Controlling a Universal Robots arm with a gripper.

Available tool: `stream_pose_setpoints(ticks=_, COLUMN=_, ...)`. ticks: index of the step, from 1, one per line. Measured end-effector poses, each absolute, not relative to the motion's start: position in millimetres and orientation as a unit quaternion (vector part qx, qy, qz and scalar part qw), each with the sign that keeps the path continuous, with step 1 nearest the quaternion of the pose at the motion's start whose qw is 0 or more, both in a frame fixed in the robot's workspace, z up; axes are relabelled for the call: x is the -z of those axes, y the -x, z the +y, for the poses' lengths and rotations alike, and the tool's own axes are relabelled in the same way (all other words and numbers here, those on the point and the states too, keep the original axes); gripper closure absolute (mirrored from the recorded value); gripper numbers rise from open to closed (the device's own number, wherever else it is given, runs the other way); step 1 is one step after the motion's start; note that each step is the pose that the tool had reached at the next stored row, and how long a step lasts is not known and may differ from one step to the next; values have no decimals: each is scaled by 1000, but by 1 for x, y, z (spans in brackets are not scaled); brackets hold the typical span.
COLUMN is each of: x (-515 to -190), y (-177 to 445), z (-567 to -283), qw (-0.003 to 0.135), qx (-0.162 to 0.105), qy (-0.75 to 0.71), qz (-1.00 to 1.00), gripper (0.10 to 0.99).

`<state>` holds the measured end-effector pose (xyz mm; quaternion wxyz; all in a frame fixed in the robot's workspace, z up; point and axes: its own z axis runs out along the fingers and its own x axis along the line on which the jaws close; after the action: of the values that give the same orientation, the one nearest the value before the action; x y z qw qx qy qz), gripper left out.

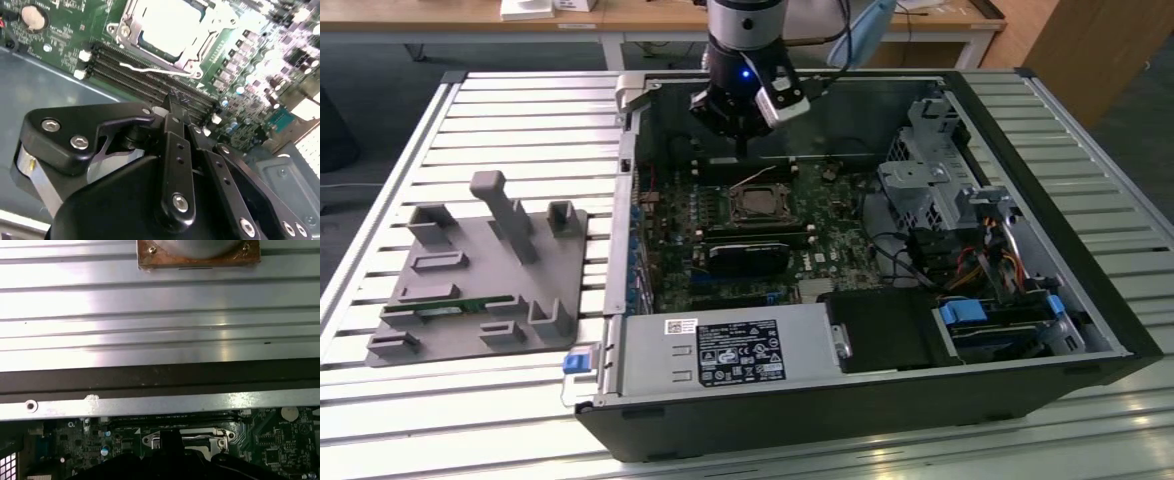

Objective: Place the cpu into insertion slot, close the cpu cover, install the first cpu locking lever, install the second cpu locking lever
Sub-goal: 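Install the first cpu locking lever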

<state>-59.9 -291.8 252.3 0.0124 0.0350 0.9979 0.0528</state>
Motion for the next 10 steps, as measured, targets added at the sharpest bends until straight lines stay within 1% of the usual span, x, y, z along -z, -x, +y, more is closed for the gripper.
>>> stream_pose_setpoints(ticks=10, x=-244, y=58, z=-292, qw=11, qx=-53, qy=-4, qz=999, gripper=980)
